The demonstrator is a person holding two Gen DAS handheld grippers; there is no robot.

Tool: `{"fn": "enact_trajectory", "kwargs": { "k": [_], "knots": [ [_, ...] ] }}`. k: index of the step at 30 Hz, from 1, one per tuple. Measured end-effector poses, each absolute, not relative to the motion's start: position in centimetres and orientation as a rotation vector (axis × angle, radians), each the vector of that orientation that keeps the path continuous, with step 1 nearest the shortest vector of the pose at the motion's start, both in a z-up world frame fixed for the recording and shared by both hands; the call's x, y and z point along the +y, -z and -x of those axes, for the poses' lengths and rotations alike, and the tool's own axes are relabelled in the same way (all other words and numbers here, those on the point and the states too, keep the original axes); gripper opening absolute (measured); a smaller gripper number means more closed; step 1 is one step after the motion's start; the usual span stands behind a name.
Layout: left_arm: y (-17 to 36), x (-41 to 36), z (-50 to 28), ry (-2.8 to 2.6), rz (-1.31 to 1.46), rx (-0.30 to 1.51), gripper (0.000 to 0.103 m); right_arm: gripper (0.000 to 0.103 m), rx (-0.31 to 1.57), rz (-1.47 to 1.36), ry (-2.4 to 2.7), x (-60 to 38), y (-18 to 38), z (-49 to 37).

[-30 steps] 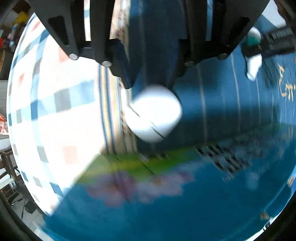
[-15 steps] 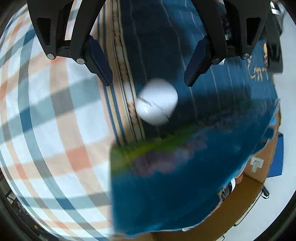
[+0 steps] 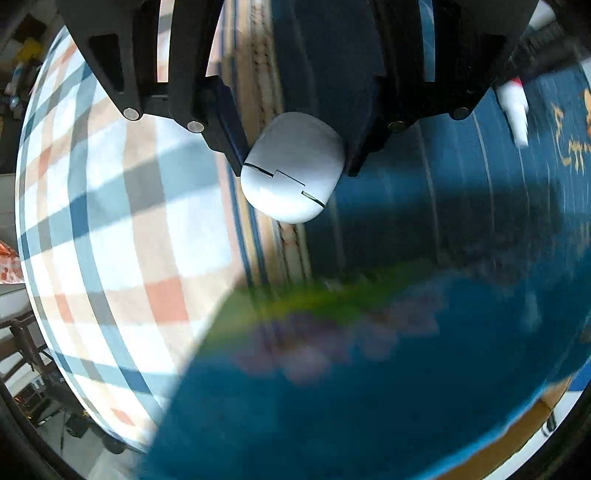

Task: Organize rigid objects
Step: 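Lift the spray bottle and earbud case up toward the box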

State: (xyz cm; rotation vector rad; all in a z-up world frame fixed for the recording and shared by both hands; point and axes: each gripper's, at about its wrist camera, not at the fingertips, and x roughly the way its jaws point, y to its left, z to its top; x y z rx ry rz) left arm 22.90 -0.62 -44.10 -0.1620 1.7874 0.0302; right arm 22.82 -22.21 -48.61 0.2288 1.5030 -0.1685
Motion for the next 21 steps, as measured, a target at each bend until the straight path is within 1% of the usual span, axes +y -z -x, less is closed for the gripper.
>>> {"fn": "enact_trajectory", "kwargs": {
  "k": [4,6,8,9,11,12,13,14,17,21],
  "knots": [
    [43.5,0.8,-22.7,0.036,0.211,1.815,0.041,0.055,1.578,-0.166,0.117,-23.3,49.0,-19.8],
    [42.8,2.2,-22.6,0.061,0.163,1.827,0.048,0.055,1.604,-0.163,0.086,-23.6,48.9,-18.8],
    [42.9,1.6,-22.5,0.074,0.080,1.839,0.052,0.056,1.624,-0.177,0.073,-24.4,48.8,-18.3],
    [42.8,1.5,-22.5,0.075,0.058,1.845,0.054,0.058,1.629,-0.191,0.073,-24.7,48.8,-18.1],
    [43.7,1.2,-22.3,0.068,0.002,1.861,0.054,0.059,1.622,-0.259,0.066,-25.3,48.7,-17.9],
    [44.1,1.1,-22.2,0.057,-0.015,1.854,0.052,0.059,1.619,-0.288,0.068,-26.1,48.5,-17.7],
    [44.1,1.2,-22.1,0.042,-0.010,1.834,0.045,0.059,1.618,-0.322,0.077,-26.6,48.4,-17.7],
    [44.0,1.1,-22.0,0.035,0.003,1.826,0.035,0.059,1.615,-0.357,0.083,-27.4,48.3,-17.7],
    [43.7,1.1,-20.8,0.059,0.092,1.853,0.030,0.060,1.612,-0.418,0.092,-28.7,48.1,-17.6],
    [43.8,1.2,-20.2,0.066,0.087,1.852,0.031,0.060,1.603,-0.437,0.102,-31.0,47.5,-17.9]
  ]
}}
